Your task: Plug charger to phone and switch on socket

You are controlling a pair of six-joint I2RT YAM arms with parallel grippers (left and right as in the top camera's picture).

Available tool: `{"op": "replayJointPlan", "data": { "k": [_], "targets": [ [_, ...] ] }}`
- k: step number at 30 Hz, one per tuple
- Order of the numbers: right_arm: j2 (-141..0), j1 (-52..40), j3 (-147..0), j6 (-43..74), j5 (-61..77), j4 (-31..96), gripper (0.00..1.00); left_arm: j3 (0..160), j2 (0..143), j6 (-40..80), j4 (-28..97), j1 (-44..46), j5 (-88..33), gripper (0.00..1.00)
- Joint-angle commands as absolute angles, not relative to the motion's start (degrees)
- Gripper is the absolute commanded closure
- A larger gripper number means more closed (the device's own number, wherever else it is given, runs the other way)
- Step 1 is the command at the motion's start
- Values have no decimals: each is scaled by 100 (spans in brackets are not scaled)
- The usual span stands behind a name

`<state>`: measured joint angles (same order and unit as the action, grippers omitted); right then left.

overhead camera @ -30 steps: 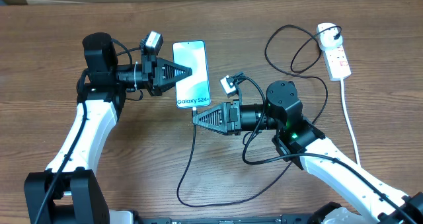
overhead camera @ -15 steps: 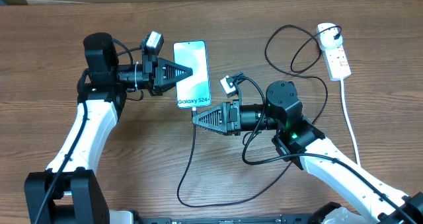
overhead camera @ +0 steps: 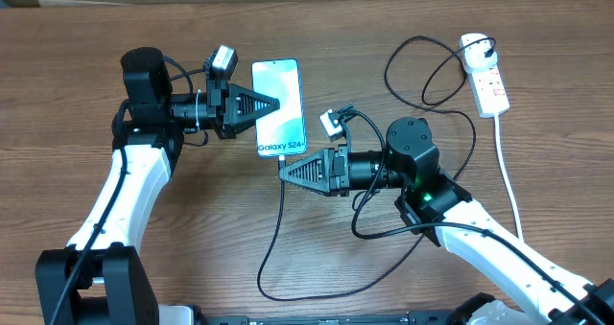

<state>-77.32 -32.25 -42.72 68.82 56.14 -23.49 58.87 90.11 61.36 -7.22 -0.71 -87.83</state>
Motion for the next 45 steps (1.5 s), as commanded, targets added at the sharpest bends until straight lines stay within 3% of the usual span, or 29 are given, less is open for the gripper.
{"op": "replayJointPlan", "data": {
  "k": [1, 45],
  "targets": [
    [-7745, -3087, -4294, 6901, 5360, -2438, 96, 6016, 8901, 6040, -731, 3, -9054, 96],
    [-7749, -3011, -4294, 6726, 4998, -2174, 96, 6016, 8901, 5909, -462, 1, -9054, 96]
  ]
}}
